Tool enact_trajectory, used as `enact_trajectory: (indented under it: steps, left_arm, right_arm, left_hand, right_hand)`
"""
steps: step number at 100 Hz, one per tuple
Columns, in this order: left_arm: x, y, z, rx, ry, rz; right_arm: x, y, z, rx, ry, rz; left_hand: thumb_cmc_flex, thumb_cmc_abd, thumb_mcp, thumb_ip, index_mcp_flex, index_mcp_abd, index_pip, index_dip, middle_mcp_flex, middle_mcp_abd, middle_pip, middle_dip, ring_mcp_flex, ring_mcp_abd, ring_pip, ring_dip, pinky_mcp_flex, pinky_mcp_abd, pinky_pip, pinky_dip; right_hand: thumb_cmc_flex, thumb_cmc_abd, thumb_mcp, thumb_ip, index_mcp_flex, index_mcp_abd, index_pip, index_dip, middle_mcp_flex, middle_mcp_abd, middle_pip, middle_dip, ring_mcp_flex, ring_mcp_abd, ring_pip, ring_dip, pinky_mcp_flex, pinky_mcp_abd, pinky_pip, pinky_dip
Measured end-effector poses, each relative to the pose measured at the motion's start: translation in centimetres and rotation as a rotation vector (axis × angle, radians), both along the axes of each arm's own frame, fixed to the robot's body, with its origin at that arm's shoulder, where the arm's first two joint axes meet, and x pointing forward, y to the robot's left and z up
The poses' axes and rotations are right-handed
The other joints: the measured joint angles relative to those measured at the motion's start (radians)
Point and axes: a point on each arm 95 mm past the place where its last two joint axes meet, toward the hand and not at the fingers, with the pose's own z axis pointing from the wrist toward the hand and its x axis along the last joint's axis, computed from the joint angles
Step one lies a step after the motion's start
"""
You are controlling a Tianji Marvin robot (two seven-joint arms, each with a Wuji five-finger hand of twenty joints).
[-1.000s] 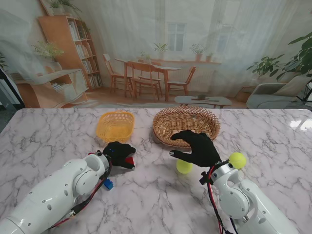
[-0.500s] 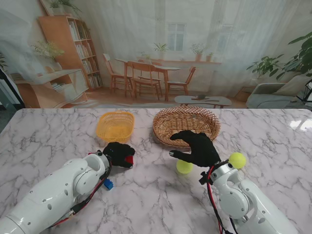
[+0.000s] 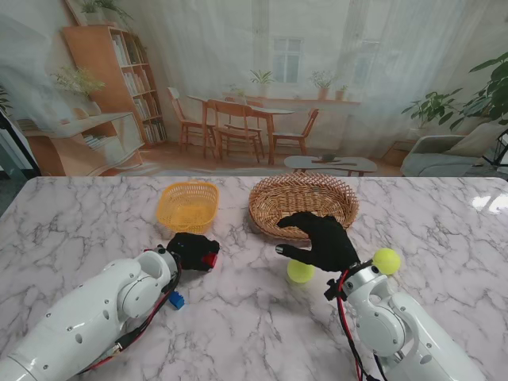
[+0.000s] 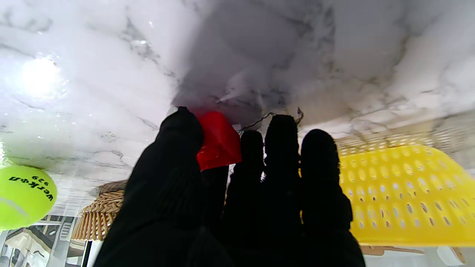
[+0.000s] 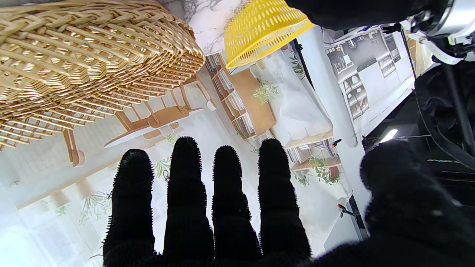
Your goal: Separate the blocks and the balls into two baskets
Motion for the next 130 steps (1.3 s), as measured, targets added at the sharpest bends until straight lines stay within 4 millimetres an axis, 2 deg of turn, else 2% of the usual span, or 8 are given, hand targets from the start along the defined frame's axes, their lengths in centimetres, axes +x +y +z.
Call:
enact_trajectory:
  steps: [16, 34, 50, 76, 102, 114, 130]
  left_arm:
    - [-0.2, 0.2, 0.2, -0.011, 0.008, 0.013]
    - [-0.8, 1.0, 1.6, -0.047, -0.019, 0.052]
    - [-1.2, 1.2, 3.4, -0.060, -0.031, 0.025]
    - [-0.9, 0.2, 6.2, -0.049, -0.066, -0.036]
    - [0.9, -0.6, 9.0, -0.038, -0.100, -0.058]
    - [2.7, -1.1, 9.8, -0.027, -0.116, -0.054]
    - [5.2, -0.5, 10.4, -0.039, -0.131, 0.000]
  right_arm:
    - [0.0, 0.0, 0.0, 0.000, -0.001, -0.003]
    - [0.0, -0.1, 0.0, -0.006, -0.002, -0.015]
    - [0.1, -0.2, 0.0, -0.009, -0.006, -0.016]
    - [0.0, -0.4, 0.0, -0.005, -0.008, -0.023]
    - [0.0, -0.4, 0.0, -0.004, -0.004, -0.022]
    - [0.0, -0.3, -0.1, -0.006, 0.001, -0.019]
    - [0.0, -0.3, -0.1, -0.007, 0.002, -0.019]
  left_hand:
    - [0.000, 0.000, 0.000, 0.000, 0.000, 0.000, 0.004, -0.004, 0.013, -0.001, -0.012, -0.001, 0.002, 0.000, 0.000, 0.000, 0.001, 0.000, 0.000, 0.000]
    - [0.000, 0.000, -0.003, 0.000, 0.000, 0.000, 0.008, -0.005, 0.016, -0.001, -0.023, 0.006, 0.012, 0.000, 0.002, 0.001, 0.010, 0.003, 0.011, 0.000]
    - [0.000, 0.000, -0.004, 0.000, 0.000, 0.000, 0.009, -0.006, 0.026, -0.001, -0.036, 0.006, 0.012, 0.000, 0.002, 0.001, 0.011, 0.003, 0.011, 0.000]
    - [0.000, 0.000, -0.004, 0.000, 0.000, 0.000, 0.009, -0.007, 0.027, -0.001, -0.038, 0.008, 0.013, 0.000, 0.002, 0.001, 0.014, 0.003, 0.011, 0.000]
    - [0.000, 0.000, -0.004, 0.000, 0.000, 0.000, 0.009, -0.008, 0.027, -0.002, -0.048, 0.012, 0.016, -0.001, 0.002, 0.001, 0.022, -0.001, 0.011, 0.000]
    - [0.000, 0.000, -0.004, 0.000, 0.000, -0.001, 0.009, -0.008, 0.027, -0.002, -0.049, 0.018, 0.016, -0.001, 0.002, 0.001, 0.022, -0.001, 0.011, 0.000]
    - [0.000, 0.000, -0.008, 0.000, 0.000, -0.006, 0.009, -0.008, 0.028, -0.007, -0.049, 0.018, 0.016, -0.001, 0.002, 0.001, 0.022, -0.001, 0.011, 0.000]
  right_hand:
    - [0.000, 0.000, 0.000, 0.000, 0.000, 0.000, 0.000, 0.000, 0.000, 0.000, 0.000, 0.000, 0.000, 0.000, 0.000, 0.001, 0.000, 0.000, 0.000, 0.000]
    - [0.000, 0.000, -0.010, 0.000, 0.000, 0.000, 0.000, 0.000, 0.000, 0.000, 0.000, 0.000, 0.000, 0.000, 0.000, 0.002, 0.000, 0.000, 0.000, 0.000]
    - [0.000, 0.000, -0.010, 0.000, 0.000, 0.000, 0.000, 0.000, 0.000, 0.000, 0.000, 0.000, 0.000, 0.000, 0.000, 0.002, 0.000, 0.000, 0.000, 0.000]
    - [0.000, 0.000, -0.010, 0.000, 0.000, 0.000, 0.000, 0.000, 0.000, 0.000, 0.000, 0.000, 0.000, 0.000, 0.000, 0.002, 0.000, 0.000, 0.000, 0.000]
    - [0.000, 0.000, -0.010, 0.000, 0.000, 0.000, 0.000, 0.000, 0.000, 0.000, 0.000, 0.000, 0.000, 0.000, 0.000, 0.002, 0.000, 0.000, 0.000, 0.000]
    - [0.000, 0.000, -0.010, 0.000, 0.000, 0.000, 0.000, 0.000, 0.000, 0.000, 0.000, 0.000, 0.000, 0.000, 0.000, 0.002, 0.000, 0.000, 0.000, 0.000]
    - [0.000, 0.001, -0.010, 0.000, 0.000, 0.000, 0.000, 0.000, 0.000, 0.000, 0.000, 0.000, 0.000, 0.000, 0.000, 0.002, 0.000, 0.000, 0.000, 0.000]
